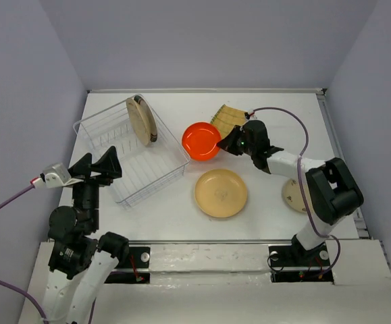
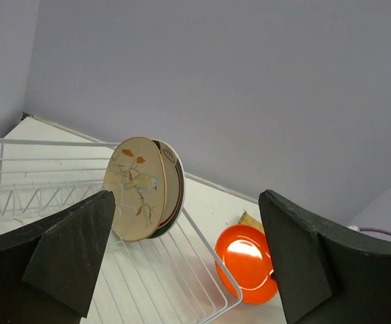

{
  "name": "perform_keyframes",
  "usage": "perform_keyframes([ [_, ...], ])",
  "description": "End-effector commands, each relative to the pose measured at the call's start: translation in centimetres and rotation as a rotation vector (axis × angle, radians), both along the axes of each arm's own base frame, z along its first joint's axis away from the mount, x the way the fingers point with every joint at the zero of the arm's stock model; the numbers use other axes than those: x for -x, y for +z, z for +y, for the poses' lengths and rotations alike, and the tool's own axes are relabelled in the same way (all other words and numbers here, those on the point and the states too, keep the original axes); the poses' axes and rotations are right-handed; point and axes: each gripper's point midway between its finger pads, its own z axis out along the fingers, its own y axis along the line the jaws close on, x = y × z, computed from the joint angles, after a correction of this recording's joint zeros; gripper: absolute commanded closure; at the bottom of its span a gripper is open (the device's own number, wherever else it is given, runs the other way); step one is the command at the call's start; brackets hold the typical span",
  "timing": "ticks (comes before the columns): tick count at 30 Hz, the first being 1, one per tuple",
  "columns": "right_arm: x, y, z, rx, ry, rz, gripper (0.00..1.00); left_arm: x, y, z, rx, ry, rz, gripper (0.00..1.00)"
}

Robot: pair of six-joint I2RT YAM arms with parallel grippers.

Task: Load the plates into the dish rack

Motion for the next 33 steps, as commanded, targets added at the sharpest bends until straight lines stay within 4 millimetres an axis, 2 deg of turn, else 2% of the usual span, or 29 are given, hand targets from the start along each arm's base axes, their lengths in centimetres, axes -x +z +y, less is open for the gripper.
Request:
perform_keyframes([
  [1,-0.8,4.5,-0.3,0.111,-0.070,-0.136,0.93,0.2,1.1,0.1,0.008,0.002,-0.055,0.01],
  [4,-1.8,7.6,-1.7,0.225,-0.184,-0.210,0.93,0.4,1.2,0.1,0.009,0.001,-0.062,0.01],
  [6,-1.5,10.4,-1.2,0.275,-0.218,-0.273,0.93,0.5,1.4,0.2,0.014,0.004,-0.069,0.01],
  [7,-2.1,13.0,-1.8,0.302,-0.296,-0.318,0.93,0.6,1.4,0.4,0.017,0.011,-0.072,0.01],
  [8,-1.4,14.1,-0.4,0.323,-0.287,-0.348,0.93,0.7,1.6,0.5,0.021,0.014,-0.076,0.01],
  [9,-1.7,15.7,-0.6,0.338,-0.354,-0.381,0.93,0.8,1.7,0.6,0.024,0.016,-0.080,0.01],
  [10,-1.7,18.1,0.1,0.337,-0.370,-0.403,0.93,0.9,1.7,0.8,0.026,0.024,-0.084,0.01],
  [11,-1.2,18.4,1.6,0.373,-0.381,-0.424,0.93,1.0,1.8,0.9,0.028,0.028,-0.088,0.01],
  [12,-1.2,21.1,2.8,0.343,-0.400,-0.465,0.93,1.1,1.9,0.9,0.030,0.029,-0.092,0.01],
  [13,-0.8,20.2,3.6,0.378,-0.397,-0.464,0.93,1.1,1.9,1.0,0.031,0.031,-0.093,0.01],
  [14,-0.8,22.9,4.8,0.343,-0.416,-0.503,0.93,1.2,2.0,1.0,0.032,0.032,-0.094,0.01],
  [15,-0.4,22.4,6.7,0.387,-0.413,-0.522,0.93,1.3,2.1,1.1,0.036,0.033,-0.100,0.01],
  [16,-0.4,22.9,7.6,0.400,-0.418,-0.539,0.93,1.4,2.1,1.2,0.038,0.034,-0.102,0.01],
  [17,-0.5,25.1,8.6,0.374,-0.437,-0.569,0.93,1.4,2.2,1.3,0.039,0.041,-0.103,0.01],
  [18,-0.6,23.8,10.1,0.435,-0.431,-0.576,0.93,1.5,2.2,1.5,0.044,0.050,-0.105,0.01],
  [20,-1.1,24.1,12.7,0.447,-0.411,-0.604,0.93,1.7,2.4,1.7,0.048,0.058,-0.109,0.01],
  [21,-0.7,25.6,13.1,0.421,-0.411,-0.621,0.93,1.8,2.4,1.8,0.052,0.062,-0.113,0.01],
  [22,-0.6,24.0,15.1,0.443,-0.378,-0.623,0.93,2.0,2.5,2.2,0.060,0.078,-0.117,0.01],
  [23,-1.0,25.4,15.6,0.427,-0.385,-0.644,0.93,2.2,2.7,2.5,0.063,0.089,-0.121,0.01],
  [24,-0.7,25.3,16.7,0.430,-0.372,-0.651,0.93,2.3,2.7,2.8,0.067,0.104,-0.121,0.01],
  [25,-1.4,23.5,17.9,0.462,-0.359,-0.648,0.93,2.5,2.7,3.3,0.076,0.127,-0.124,0.01],
  [26,-1.2,23.2,18.9,0.475,-0.343,-0.658,0.93,2.6,2.7,3.5,0.075,0.139,-0.122,0.01],
  [27,-2.0,22.5,19.9,0.482,-0.349,-0.664,0.93,2.8,2.8,3.8,0.083,0.152,-0.125,0.01],
  [28,-1.4,24.3,20.1,0.459,-0.358,-0.683,0.93,2.9,2.9,4.0,0.086,0.158,-0.128,0.01],
  [29,-2.2,22.0,21.1,0.527,-0.350,-0.685,0.93,2.9,3.0,4.0,0.086,0.161,-0.129,0.01],
  [30,-2.2,21.6,21.8,0.546,-0.351,-0.694,0.93,2.9,3.0,4.1,0.088,0.162,-0.130,0.01],
  [31,-2.5,23.4,21.7,0.523,-0.391,-0.712,0.93,2.9,3.0,4.1,0.087,0.164,-0.130,0.01],
  [32,-3.3,21.0,22.8,0.559,-0.389,-0.711,0.93,2.9,3.0,4.1,0.087,0.164,-0.130,0.01],
  [33,-3.1,22.8,23.2,0.517,-0.420,-0.743,0.93,2.8,2.9,4.1,0.087,0.165,-0.127,0.01],
])
